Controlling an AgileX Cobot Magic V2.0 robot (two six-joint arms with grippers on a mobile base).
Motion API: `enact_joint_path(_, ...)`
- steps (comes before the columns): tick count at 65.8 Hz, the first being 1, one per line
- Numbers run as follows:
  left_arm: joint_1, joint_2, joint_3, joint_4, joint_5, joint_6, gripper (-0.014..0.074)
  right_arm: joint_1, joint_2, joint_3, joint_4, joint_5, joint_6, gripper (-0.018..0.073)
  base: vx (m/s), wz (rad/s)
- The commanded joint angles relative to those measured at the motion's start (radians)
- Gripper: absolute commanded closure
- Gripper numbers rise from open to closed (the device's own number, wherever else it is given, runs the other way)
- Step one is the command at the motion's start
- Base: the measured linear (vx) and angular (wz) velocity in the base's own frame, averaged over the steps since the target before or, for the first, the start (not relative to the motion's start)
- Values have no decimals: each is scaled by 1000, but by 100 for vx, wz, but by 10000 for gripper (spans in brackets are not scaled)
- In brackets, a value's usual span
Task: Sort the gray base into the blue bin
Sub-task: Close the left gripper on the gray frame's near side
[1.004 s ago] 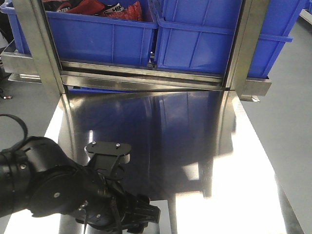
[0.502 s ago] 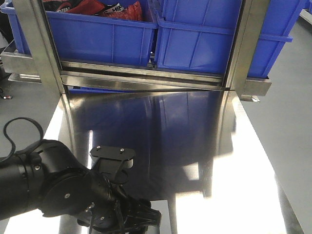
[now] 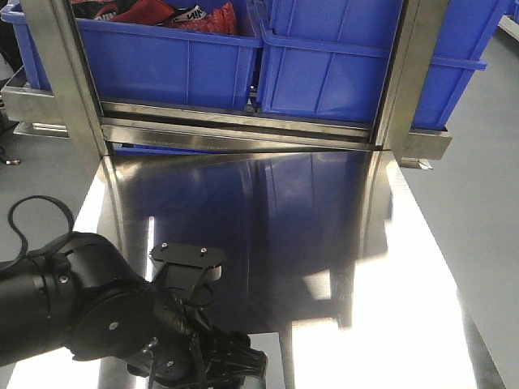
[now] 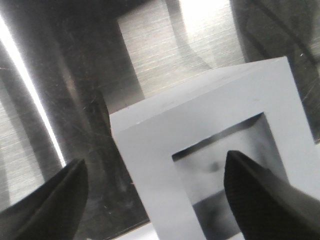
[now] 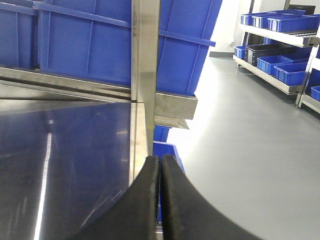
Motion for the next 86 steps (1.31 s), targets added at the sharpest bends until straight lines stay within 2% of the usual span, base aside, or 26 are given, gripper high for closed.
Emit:
enact_joint_path(1,-5,-17,-29,-1,-15,2,63,-1,-15,14,-9,-76,-6,568,0,0)
enact_joint_path(44,-5,-17,-29,0,3,2,78,-1,-15,14,-9,-76,-6,568,0,0)
enact_joint_path(53,-5,-17,-29,0,14,2,155,-1,-15,14,-9,-76,-6,568,0,0)
enact_joint_path(73,-5,-17,-29,-1,14,2,419,-1,-15,14,-9,-76,-6,568,0,0)
enact_joint_path(86,-5,-17,-29,-2,14,2,480,-1,-15,14,-9,-76,-6,568,0,0)
